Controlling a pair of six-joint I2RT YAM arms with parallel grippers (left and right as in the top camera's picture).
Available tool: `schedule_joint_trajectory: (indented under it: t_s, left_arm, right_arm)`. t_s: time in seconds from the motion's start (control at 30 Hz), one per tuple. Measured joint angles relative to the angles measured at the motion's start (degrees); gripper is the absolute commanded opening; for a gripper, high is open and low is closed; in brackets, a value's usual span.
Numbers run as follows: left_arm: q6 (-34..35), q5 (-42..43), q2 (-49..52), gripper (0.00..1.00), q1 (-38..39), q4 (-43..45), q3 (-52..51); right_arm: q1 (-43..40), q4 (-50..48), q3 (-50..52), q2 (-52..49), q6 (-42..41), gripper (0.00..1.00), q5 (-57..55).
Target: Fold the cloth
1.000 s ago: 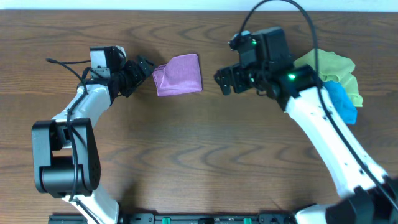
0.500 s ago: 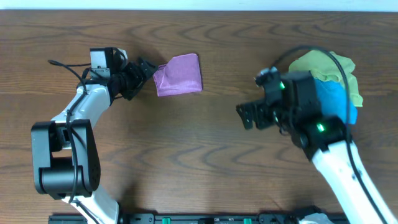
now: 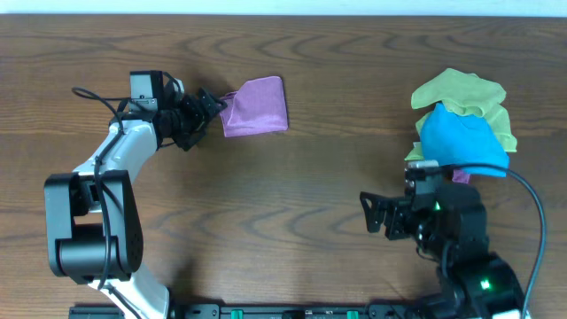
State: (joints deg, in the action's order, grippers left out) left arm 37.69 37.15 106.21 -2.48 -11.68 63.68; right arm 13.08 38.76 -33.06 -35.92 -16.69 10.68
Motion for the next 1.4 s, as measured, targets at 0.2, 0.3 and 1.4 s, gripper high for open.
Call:
schedule_joint_trajectory:
  t_s: [0.2, 0.3, 1.4]
  left_arm:
    - [0.0, 0.0, 0.0, 0.95, 0.5, -0.7, 0.0]
    - [0.0, 0.0, 0.0, 0.95, 1.4, -0.7, 0.0]
    - [7.8, -11.9, 1.7, 0.95, 10.2, 4.6, 0.0]
  right_arm:
    - [0.0, 0.9, 1.3, 3.0, -2.1, 0.99, 0.0]
    - [0.0, 0.9, 1.3, 3.0, -2.4, 0.99, 0.0]
    - [0.0, 0.9, 1.3, 3.0, -2.4, 0.99, 0.0]
